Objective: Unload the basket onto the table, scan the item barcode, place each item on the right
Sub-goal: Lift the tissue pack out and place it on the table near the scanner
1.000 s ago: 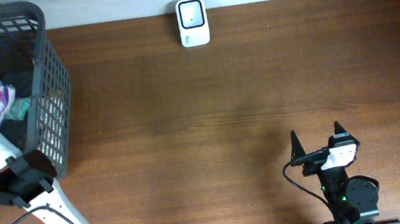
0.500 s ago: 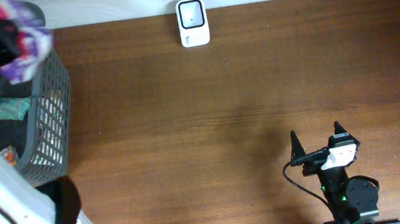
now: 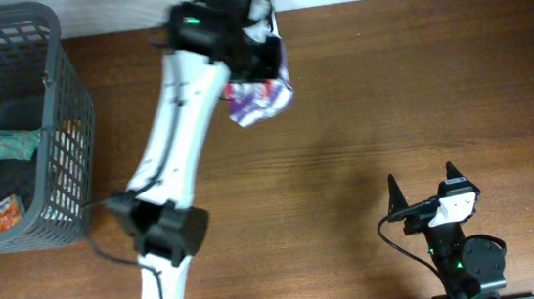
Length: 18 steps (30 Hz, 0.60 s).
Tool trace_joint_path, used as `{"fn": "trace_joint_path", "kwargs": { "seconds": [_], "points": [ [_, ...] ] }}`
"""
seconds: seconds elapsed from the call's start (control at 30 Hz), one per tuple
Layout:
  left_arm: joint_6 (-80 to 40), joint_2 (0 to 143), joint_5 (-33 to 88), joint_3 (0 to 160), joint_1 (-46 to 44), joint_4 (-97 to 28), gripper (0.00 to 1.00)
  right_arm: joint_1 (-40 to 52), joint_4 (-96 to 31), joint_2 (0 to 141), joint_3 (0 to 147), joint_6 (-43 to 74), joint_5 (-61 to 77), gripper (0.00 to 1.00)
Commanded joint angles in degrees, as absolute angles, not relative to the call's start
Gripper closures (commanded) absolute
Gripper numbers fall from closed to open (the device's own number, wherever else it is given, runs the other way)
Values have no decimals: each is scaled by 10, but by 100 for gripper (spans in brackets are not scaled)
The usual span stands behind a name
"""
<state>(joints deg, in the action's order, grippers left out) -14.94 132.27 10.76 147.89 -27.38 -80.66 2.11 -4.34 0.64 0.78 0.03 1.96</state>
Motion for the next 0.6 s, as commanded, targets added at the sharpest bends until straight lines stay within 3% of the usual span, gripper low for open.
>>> {"fn": "trace_joint_path", "kwargs": {
  "seconds": [0.0, 0.2, 0.33, 0.5, 0.57],
  "points": [
    [-172, 1375, 79, 1473, -312, -781, 100, 18, -45, 3, 3, 5, 19, 1],
    [-243, 1449, 4, 1473, -344, -763, 98, 18, -45, 3, 3, 5, 19, 1],
    [-257, 1453, 8, 1474, -349, -747, 67, 18, -45, 3, 3, 5, 19, 1],
    [-238, 1450, 28, 1531, -334, -759, 45, 18, -45, 3, 3, 5, 19, 1],
    [-235, 1438, 28, 1583, -317, -794, 42, 18, -45, 3, 3, 5, 19, 1]
  ]
}}
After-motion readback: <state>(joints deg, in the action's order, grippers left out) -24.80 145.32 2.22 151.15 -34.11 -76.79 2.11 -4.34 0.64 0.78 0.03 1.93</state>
